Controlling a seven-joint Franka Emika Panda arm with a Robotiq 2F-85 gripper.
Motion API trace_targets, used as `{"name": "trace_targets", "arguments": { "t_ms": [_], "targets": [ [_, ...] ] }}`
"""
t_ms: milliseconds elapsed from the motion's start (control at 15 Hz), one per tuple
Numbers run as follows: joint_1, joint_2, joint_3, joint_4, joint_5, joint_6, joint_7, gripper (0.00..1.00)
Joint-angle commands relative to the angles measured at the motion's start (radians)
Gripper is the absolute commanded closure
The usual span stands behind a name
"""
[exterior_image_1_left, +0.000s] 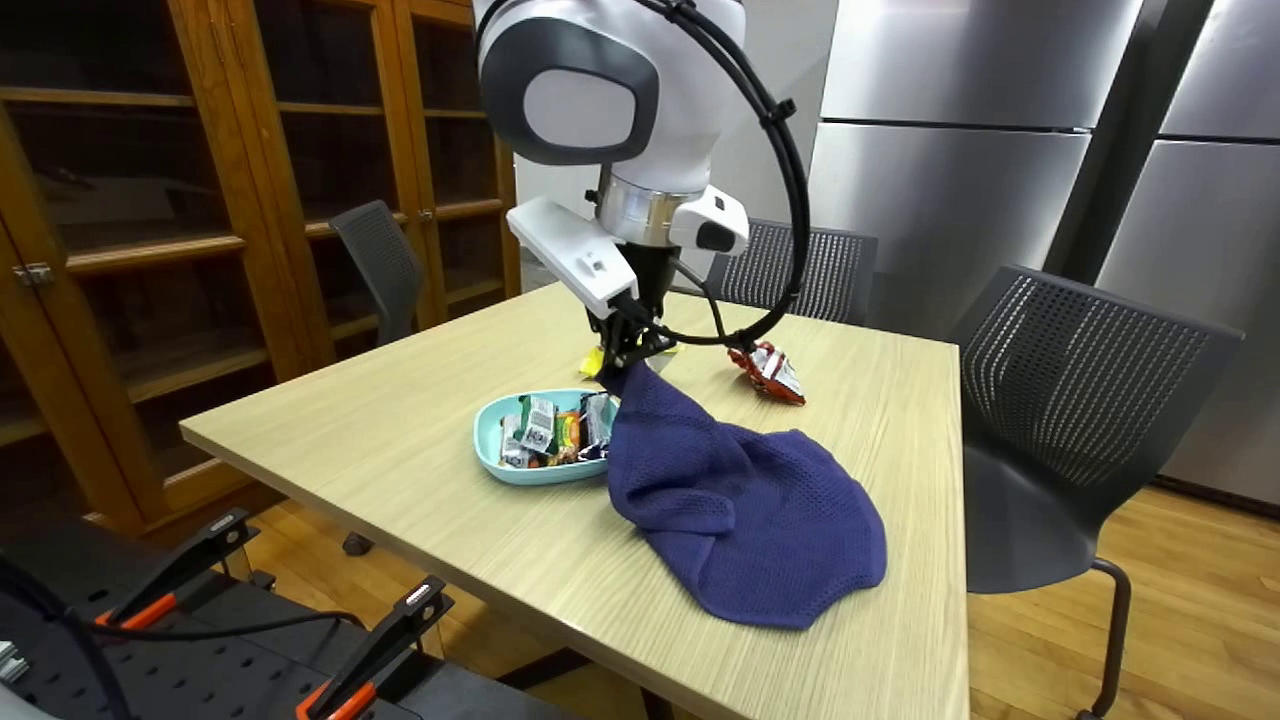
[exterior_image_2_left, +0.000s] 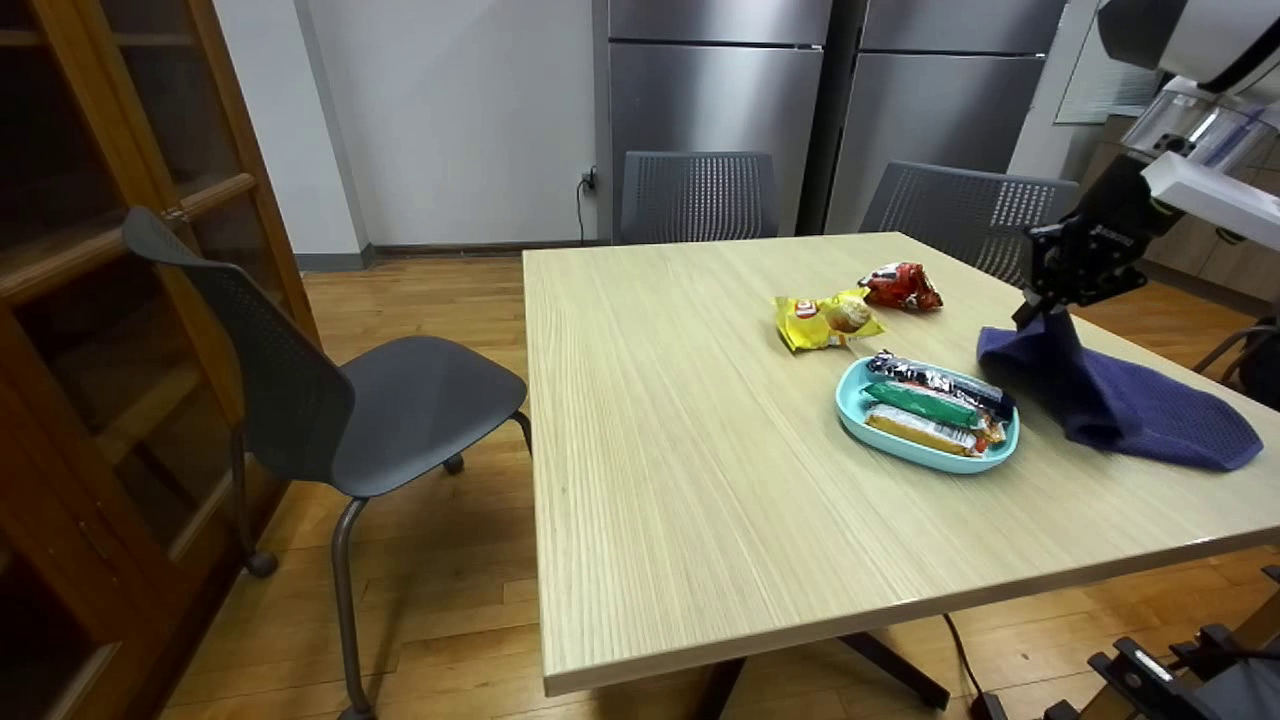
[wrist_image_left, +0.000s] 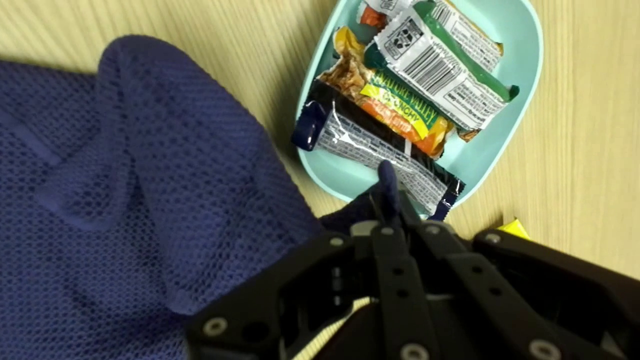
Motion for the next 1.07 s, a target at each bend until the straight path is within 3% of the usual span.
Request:
{"name": "trace_targets", "arguments": {
  "t_ms": [0, 1000],
  "targets": [
    [0.060, -0.033, -0.005, -0.024, 0.045, 0.017, 0.060, 0.99],
    [0.239, -0.042, 0.018, -0.036, 0.014, 0.080, 0.301, 0.99]
  ]
}}
